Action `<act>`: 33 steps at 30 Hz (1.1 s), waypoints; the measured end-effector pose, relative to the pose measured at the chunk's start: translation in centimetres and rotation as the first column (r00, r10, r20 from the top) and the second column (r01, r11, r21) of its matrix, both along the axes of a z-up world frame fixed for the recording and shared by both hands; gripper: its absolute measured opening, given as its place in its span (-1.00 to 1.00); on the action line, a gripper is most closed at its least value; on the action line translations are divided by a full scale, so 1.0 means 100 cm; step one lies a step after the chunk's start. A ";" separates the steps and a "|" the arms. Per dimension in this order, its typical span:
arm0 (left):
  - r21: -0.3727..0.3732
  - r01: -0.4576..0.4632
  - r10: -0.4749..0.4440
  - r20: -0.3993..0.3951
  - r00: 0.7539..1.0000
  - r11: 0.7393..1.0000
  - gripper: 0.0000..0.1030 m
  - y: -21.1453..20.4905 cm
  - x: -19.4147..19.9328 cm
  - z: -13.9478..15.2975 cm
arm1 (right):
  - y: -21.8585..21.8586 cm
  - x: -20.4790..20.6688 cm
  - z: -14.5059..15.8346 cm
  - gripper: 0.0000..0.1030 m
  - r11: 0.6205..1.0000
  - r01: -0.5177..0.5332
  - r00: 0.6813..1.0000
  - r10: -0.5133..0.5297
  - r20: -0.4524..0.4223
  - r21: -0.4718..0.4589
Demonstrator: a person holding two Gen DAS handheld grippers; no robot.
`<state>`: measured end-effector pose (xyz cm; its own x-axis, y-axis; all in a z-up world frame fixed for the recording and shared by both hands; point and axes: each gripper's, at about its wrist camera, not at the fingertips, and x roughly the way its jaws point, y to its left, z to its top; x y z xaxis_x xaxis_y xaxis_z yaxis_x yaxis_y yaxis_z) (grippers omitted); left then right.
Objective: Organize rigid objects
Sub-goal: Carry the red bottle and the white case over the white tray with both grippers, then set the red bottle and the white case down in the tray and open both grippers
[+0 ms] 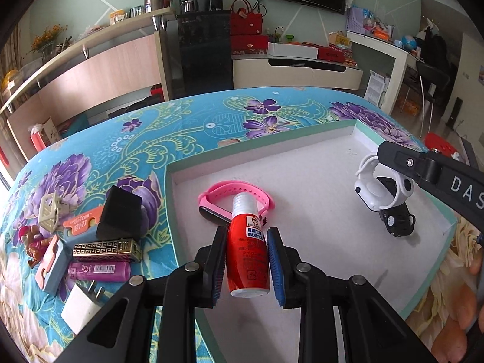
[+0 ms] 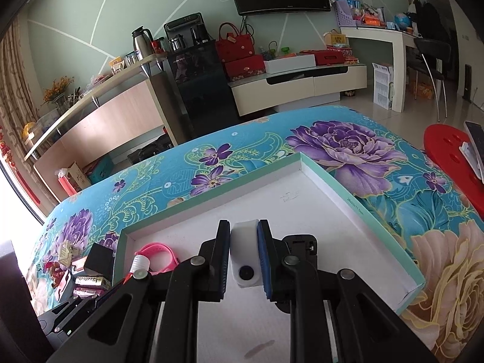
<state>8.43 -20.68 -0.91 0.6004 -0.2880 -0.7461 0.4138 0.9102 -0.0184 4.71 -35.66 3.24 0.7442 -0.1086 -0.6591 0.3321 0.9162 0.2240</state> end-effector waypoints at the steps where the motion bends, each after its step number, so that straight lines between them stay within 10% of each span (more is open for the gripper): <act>1: 0.001 0.002 -0.002 0.006 1.000 1.000 -0.45 -0.001 -0.001 0.000 | 0.000 0.000 -0.001 -0.63 1.000 0.002 1.000 -0.002 -0.005 -0.002; 33: -0.072 -0.114 0.120 0.097 0.988 0.991 0.12 0.035 0.002 0.026 | 0.010 0.009 -0.005 -0.27 0.999 -0.028 0.999 0.028 -0.021 0.017</act>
<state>8.62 -17.14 1.67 0.7042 -0.2583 -0.6614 0.3074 0.9506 -0.0440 5.61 -34.71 2.73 0.7324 -0.0767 -0.6766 0.3115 0.9213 0.2328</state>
